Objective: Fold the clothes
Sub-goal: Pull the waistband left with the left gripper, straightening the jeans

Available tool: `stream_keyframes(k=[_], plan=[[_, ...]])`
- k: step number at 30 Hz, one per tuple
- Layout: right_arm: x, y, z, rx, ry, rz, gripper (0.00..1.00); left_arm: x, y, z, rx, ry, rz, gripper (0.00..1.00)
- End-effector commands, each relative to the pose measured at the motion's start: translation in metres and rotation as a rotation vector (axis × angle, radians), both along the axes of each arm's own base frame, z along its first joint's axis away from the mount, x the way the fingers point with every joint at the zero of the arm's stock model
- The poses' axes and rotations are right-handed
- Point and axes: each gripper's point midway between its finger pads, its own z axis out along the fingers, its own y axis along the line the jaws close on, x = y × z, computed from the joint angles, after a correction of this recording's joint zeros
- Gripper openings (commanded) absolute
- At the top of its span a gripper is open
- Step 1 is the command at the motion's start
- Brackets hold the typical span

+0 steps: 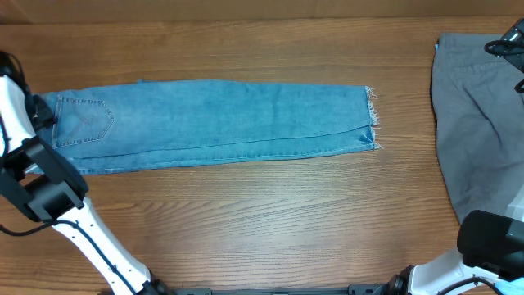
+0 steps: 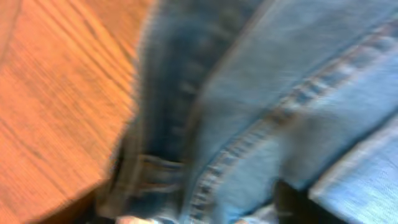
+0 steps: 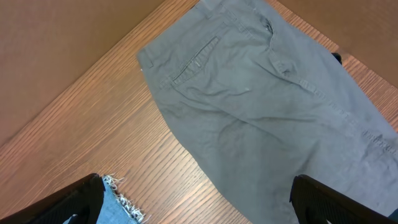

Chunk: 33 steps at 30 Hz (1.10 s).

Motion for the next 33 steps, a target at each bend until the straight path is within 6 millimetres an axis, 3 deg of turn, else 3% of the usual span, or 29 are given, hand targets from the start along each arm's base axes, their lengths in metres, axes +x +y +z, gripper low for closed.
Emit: stream_keyframes(k=[1,4,8,11,14,18,19,21,24,26,28,29,31,33], plan=[[-0.002,-0.002,0.007,-0.017,-0.013,-0.006,1.0,0.02,-0.01,0.011,0.005,-0.031,-0.054,1.0],[-0.002,-0.002,0.007,-0.017,-0.013,-0.006,1.0,0.027,-0.014,0.029,0.021,-0.063,-0.038,1.0],[-0.002,-0.002,0.007,-0.017,-0.014,-0.006,1.0,0.041,-0.018,0.077,0.063,-0.168,0.016,1.0],[-0.002,-0.002,0.007,-0.017,-0.014,-0.006,1.0,0.039,-0.022,0.114,0.075,-0.258,0.101,1.0],[-0.002,-0.002,0.007,-0.017,-0.014,-0.006,1.0,0.036,-0.028,0.135,0.065,-0.31,0.138,1.0],[-0.002,-0.002,0.007,-0.017,-0.014,-0.006,1.0,0.046,-0.069,0.143,-0.155,-0.392,0.075,1.0],[-0.002,-0.002,0.007,-0.017,-0.013,-0.006,1.0,0.051,-0.099,0.142,-0.316,-0.424,0.041,1.0],[-0.002,-0.002,0.007,-0.017,-0.014,-0.006,1.0,0.054,-0.133,0.142,-0.506,-0.449,0.01,1.0],[-0.002,-0.002,0.007,-0.017,-0.013,-0.006,1.0,0.058,-0.162,0.149,-0.674,-0.48,-0.02,1.0],[-0.002,-0.002,0.007,-0.017,-0.014,-0.006,1.0,0.066,-0.191,0.163,-0.814,-0.539,-0.161,1.0],[0.0,-0.003,0.008,-0.019,-0.025,-0.009,1.0,0.066,-0.204,0.167,-0.836,-0.539,-0.231,1.0],[0.011,-0.006,0.018,-0.036,-0.085,-0.009,1.0,0.062,-0.207,0.163,-0.806,-0.499,-0.228,1.0],[0.029,0.005,0.028,0.007,-0.173,0.057,1.0,0.058,-0.213,0.158,-0.742,-0.437,-0.236,1.0],[0.033,0.013,0.028,0.045,-0.19,0.094,1.0,0.058,-0.226,0.166,-0.681,-0.417,-0.278,1.0]])
